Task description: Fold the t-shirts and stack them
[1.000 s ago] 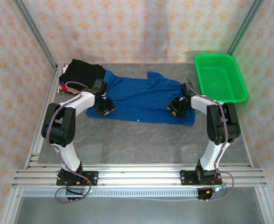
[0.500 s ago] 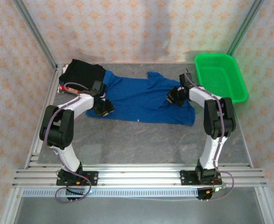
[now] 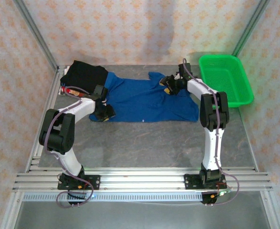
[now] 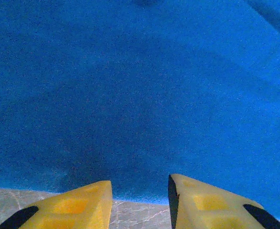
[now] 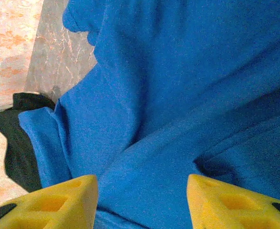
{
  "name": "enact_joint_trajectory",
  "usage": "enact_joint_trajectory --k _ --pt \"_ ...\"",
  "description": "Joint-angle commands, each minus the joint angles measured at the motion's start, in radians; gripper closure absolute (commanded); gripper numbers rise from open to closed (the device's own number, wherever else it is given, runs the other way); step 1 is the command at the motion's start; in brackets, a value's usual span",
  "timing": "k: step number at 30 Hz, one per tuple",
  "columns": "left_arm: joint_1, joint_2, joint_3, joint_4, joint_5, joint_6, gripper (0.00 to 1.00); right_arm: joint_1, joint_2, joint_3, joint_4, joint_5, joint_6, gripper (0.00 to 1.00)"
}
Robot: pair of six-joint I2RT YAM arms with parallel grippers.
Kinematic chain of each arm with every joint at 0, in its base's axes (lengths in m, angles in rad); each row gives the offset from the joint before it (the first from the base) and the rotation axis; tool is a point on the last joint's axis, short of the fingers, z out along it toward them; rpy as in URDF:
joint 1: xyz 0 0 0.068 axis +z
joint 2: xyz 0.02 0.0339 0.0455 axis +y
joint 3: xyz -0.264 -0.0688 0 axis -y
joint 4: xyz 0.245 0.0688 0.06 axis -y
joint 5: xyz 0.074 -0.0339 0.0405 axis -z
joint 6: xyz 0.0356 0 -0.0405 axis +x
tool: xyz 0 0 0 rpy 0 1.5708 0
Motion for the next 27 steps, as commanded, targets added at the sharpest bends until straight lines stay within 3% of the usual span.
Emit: enact_joint_trajectory --k 1,8,13,18,21,27 --pt "0.003 -0.038 0.014 -0.049 -0.051 0.011 0.62 -0.01 -0.11 -0.062 -0.013 0.005 -0.016 0.45" --pt "0.015 -0.027 0.048 -0.069 -0.113 -0.019 0.6 -0.048 -0.391 -0.279 -0.331 0.318 -0.128 0.44" --pt "0.059 0.036 0.058 -0.005 -0.116 -0.049 0.6 -0.057 -0.411 -0.46 -0.19 0.339 -0.103 0.47" --pt "0.098 0.114 0.078 0.023 -0.117 -0.053 0.61 -0.057 -0.337 -0.529 -0.12 0.476 -0.022 0.59" --pt "0.1 0.116 0.048 -0.013 -0.134 -0.039 0.62 -0.056 -0.349 -0.573 -0.154 0.53 -0.001 0.65" --pt "0.102 0.022 -0.133 -0.045 -0.129 -0.064 0.62 -0.055 -0.496 -0.708 -0.272 0.617 0.03 0.66"
